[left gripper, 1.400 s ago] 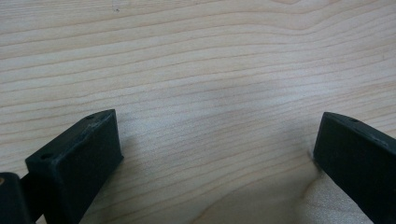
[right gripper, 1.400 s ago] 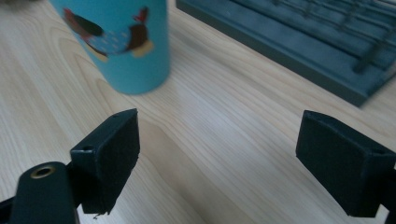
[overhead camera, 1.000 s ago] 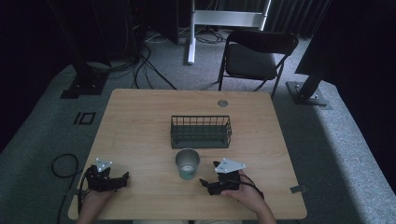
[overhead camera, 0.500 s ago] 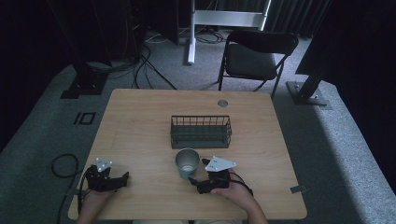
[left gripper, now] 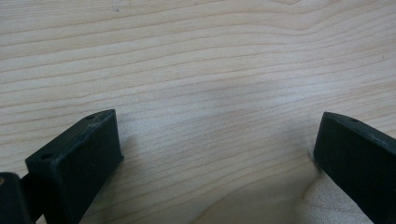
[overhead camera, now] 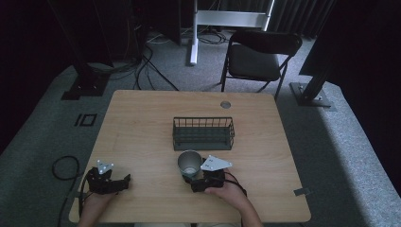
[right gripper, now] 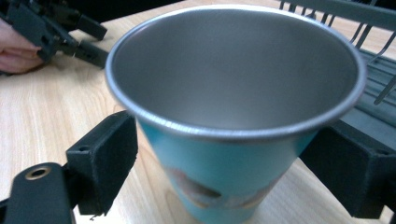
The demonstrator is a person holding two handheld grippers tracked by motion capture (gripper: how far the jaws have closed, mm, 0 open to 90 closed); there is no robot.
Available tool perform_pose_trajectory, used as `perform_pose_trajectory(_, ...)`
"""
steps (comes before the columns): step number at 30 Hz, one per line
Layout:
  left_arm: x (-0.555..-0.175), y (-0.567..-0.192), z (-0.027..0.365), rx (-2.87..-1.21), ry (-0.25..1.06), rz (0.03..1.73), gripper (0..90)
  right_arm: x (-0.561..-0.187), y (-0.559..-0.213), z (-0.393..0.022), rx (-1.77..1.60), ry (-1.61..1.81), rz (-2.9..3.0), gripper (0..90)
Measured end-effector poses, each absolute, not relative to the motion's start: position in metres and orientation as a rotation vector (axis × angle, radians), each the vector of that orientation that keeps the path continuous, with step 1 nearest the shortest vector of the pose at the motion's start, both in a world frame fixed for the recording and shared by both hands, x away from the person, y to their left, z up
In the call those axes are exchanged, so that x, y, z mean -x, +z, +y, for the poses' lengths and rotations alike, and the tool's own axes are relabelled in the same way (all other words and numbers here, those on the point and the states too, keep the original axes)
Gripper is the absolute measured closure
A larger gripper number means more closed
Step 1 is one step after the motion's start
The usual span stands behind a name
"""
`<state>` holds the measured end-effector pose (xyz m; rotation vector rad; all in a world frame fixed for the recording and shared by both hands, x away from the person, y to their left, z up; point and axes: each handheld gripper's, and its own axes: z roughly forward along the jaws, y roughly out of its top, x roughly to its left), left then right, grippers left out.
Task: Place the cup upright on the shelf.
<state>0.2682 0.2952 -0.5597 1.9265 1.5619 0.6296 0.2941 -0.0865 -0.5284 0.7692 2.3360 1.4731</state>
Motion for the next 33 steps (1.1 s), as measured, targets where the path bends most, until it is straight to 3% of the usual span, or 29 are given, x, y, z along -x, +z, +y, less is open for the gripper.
perform_pose_trajectory(21, -0.268, -0.560, 0.295, -1.926, 0.630, 1.562, 1.4, -0.297, -0.527, -0.073, -0.778, 1.461, 2.308, 14.9)
perform_pose_trajectory(33, -0.268, -0.560, 0.295, -1.927, 0.629, 1.562, 1.4, -0.302, -0.505, -0.070, -0.775, 1.499, 2.268, 15.0)
